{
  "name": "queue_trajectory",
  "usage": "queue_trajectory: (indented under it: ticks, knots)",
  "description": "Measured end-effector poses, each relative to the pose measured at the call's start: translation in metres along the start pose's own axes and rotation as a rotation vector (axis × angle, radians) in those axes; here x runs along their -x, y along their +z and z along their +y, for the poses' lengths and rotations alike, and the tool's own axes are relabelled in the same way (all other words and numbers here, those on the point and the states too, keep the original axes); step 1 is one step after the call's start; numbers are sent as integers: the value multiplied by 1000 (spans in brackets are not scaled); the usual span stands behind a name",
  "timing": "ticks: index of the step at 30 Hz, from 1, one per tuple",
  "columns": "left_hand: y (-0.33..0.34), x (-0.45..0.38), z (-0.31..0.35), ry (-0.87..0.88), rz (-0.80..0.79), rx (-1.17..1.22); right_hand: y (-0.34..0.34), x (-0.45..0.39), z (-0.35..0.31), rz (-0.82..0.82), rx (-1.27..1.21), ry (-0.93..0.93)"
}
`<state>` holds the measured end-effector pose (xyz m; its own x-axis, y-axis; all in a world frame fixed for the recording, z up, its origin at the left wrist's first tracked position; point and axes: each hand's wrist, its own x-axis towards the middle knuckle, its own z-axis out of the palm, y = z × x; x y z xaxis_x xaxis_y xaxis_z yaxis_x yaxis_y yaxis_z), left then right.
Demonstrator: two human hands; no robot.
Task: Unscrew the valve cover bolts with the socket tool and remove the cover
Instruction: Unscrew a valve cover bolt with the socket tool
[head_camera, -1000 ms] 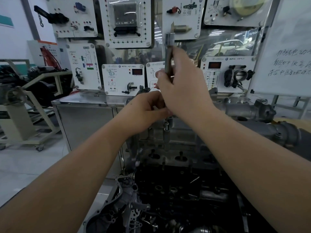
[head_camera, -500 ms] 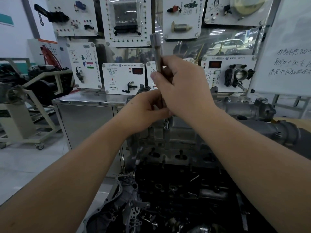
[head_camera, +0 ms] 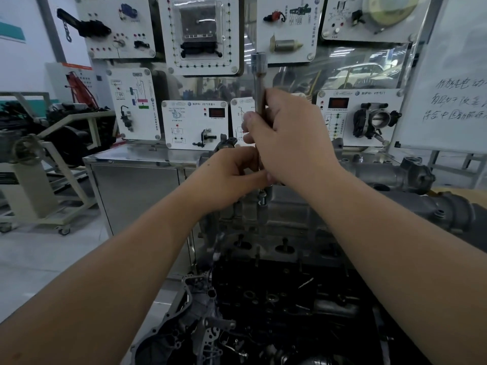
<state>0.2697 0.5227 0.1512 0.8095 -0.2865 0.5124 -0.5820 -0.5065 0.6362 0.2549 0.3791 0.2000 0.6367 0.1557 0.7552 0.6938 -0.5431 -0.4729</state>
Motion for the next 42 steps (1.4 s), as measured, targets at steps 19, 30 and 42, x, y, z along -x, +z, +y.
queue_trajectory:
  ticks: [19,30,42]
  knots:
    - [-1,-3,-3,-20,15,-25,-5,-2,-1,-40,-52,33]
    - [-2,-2,-4,-26,-16,52,-7,-1,0,-68,-2,-23]
    - [-1,-4,-5,-34,-41,69,-11,-3,1,-19,24,-41]
